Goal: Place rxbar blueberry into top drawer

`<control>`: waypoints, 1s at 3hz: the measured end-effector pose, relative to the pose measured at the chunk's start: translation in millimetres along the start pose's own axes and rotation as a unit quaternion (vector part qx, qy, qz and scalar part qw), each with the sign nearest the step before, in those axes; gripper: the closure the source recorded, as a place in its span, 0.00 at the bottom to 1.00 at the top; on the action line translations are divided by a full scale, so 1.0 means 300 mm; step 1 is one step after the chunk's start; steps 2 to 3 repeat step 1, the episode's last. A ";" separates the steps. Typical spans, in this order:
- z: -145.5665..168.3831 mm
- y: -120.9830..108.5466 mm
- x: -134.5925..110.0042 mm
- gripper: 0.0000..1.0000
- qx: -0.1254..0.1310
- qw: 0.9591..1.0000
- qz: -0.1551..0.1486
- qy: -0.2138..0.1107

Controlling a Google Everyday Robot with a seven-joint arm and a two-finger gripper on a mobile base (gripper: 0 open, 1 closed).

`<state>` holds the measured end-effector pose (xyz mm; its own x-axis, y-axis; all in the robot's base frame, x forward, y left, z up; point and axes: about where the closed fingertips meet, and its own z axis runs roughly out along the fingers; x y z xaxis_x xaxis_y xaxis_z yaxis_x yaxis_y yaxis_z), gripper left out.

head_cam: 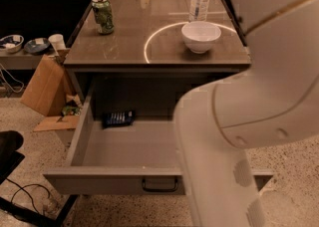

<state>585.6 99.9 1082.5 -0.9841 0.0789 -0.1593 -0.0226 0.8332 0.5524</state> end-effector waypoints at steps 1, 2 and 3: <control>-0.055 -0.082 0.080 0.00 -0.042 0.997 0.058 0.016; -0.055 -0.082 0.080 0.00 -0.042 0.997 0.058 0.016; -0.055 -0.082 0.080 0.00 -0.042 0.997 0.058 0.016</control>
Offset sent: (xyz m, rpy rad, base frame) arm 0.0000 0.0000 0.0000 0.0000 0.0000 0.0000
